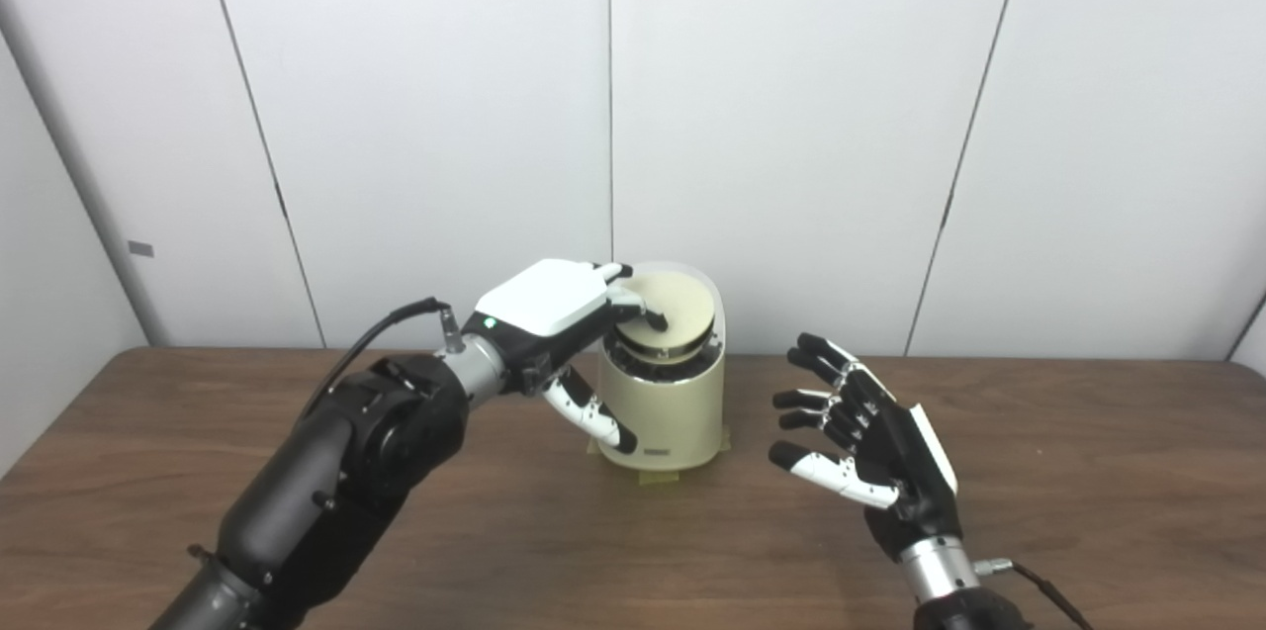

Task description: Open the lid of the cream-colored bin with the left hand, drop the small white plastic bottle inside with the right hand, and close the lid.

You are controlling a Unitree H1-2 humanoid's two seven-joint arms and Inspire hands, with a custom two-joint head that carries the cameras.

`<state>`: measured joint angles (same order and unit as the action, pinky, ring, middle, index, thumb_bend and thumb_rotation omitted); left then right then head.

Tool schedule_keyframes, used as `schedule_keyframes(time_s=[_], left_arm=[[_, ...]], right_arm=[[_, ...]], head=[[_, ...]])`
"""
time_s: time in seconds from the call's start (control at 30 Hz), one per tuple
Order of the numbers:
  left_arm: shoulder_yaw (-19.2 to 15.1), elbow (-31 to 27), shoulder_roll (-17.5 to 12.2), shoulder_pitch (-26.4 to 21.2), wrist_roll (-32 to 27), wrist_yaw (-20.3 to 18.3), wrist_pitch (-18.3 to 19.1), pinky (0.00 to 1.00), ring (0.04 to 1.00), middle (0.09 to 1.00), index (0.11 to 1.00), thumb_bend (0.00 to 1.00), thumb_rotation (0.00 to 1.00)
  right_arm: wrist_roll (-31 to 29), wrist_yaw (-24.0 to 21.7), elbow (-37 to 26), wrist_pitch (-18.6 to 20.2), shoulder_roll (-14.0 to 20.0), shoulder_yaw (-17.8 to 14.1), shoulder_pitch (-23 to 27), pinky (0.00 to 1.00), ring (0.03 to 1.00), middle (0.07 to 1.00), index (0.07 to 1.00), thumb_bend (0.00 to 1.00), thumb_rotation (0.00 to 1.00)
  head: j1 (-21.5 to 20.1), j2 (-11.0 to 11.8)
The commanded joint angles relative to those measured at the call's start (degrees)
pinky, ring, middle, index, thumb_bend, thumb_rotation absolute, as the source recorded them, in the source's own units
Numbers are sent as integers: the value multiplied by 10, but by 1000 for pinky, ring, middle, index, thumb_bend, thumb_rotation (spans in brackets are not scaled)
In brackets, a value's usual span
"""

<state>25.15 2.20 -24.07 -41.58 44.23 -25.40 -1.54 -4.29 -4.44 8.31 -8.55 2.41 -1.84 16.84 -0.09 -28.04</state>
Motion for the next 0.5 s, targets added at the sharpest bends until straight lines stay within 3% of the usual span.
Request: schedule_keyframes(time_s=[0.0,0.2,0.47], left_arm=[[7,1,2,-13,23,13,-15,1000,1000,874,863,976,360],[30,7,8,-3,68,11,-15,1000,1000,898,897,966,370],[36,7,15,9,81,4,-13,1000,1000,894,887,967,333]], right_arm=[[-7,-3,-14,-17,0,0,23,579,643,821,816,898,260],[-3,3,-32,0,-3,1,19,578,644,823,814,895,246],[-5,2,-40,9,0,1,17,575,648,827,813,890,250]], head=[[0,-1],[-2,-3],[-2,-8]])
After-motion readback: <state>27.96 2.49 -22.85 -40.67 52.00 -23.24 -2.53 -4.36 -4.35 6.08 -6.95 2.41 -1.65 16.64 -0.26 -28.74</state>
